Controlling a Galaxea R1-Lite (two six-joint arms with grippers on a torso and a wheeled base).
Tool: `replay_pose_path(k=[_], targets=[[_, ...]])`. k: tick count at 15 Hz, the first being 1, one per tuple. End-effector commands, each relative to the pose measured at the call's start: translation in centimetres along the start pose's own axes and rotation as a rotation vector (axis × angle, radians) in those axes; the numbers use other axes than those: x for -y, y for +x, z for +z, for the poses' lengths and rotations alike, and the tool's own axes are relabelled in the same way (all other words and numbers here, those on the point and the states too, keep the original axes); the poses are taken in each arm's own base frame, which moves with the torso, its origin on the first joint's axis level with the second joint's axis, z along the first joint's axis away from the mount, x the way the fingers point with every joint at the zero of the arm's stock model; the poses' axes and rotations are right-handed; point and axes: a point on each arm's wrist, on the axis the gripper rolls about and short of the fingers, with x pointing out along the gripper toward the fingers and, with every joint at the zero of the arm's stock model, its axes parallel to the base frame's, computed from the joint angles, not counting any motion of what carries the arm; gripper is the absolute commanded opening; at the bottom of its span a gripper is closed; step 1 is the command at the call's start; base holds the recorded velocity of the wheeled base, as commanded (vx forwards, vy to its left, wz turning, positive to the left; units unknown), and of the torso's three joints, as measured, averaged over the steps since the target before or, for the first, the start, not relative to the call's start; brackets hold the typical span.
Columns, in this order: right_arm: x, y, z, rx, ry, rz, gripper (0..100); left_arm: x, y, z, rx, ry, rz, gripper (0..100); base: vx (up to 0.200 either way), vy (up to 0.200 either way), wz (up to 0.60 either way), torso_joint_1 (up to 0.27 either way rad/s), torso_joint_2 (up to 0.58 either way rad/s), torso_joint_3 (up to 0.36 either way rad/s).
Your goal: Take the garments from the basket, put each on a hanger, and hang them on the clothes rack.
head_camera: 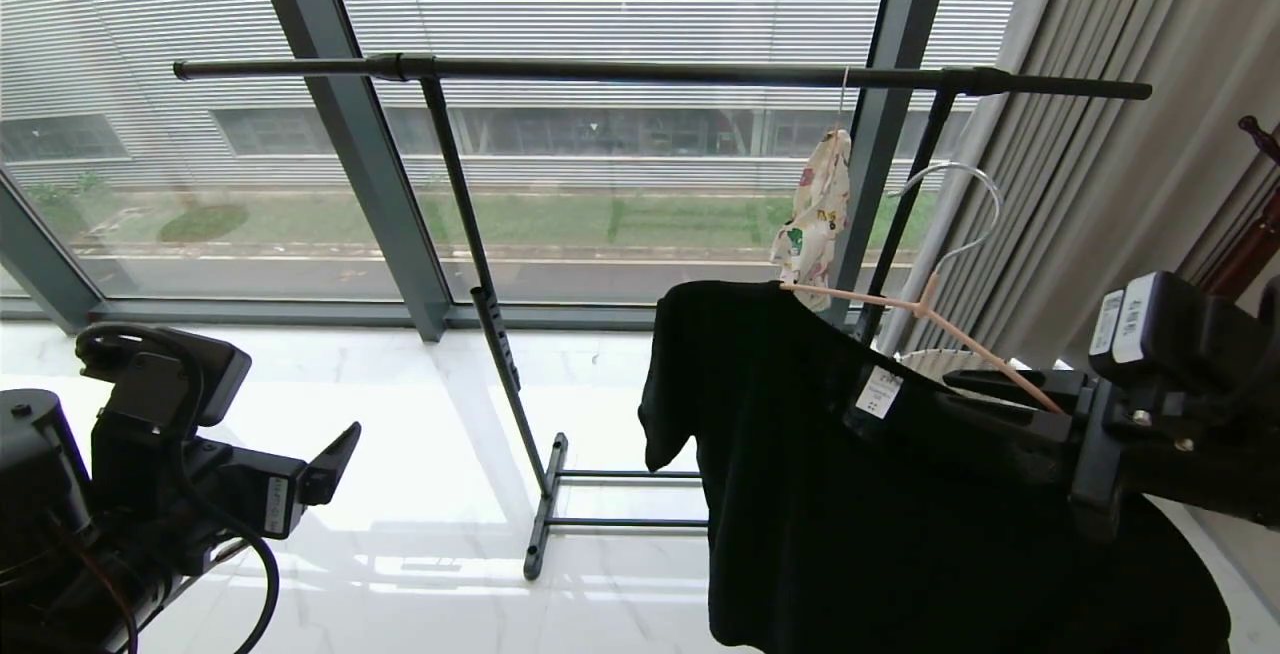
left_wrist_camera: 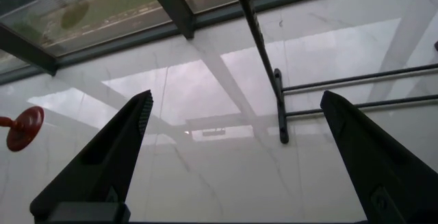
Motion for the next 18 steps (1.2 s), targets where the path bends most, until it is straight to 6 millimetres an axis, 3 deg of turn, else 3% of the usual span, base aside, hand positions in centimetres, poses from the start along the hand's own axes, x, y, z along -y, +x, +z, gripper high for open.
replay_pose_path(k=[1, 9, 13, 18], targets=[[-0.1, 1.9, 0.2, -0.026, 0.028, 0.024, 0, -0.3, -0.4, 0.2, 0.021, -0.008, 0.010, 100, 0.000, 0.000, 0.00, 0.000, 0.00, 0.000], [1.5, 5.6, 1.8, -0.046, 0.104, -0.060, 0, -0.3, -0.4, 0.3, 0.020, 0.015, 0.017, 100, 0.000, 0.200, 0.00, 0.003, 0.00, 0.004], [3.6, 7.5, 2.1, -0.050, 0.169, -0.259, 0, 0.5, -0.7, 0.6, 0.043, 0.046, -0.035, 100, 0.200, 0.050, 0.00, -0.004, 0.00, 0.005], [5.5, 9.1, 3.3, -0.036, 0.171, -0.355, 0, 1.1, -0.9, 0.7, 0.055, 0.054, -0.069, 100, 0.200, 0.000, 0.00, 0.003, 0.00, 0.003]])
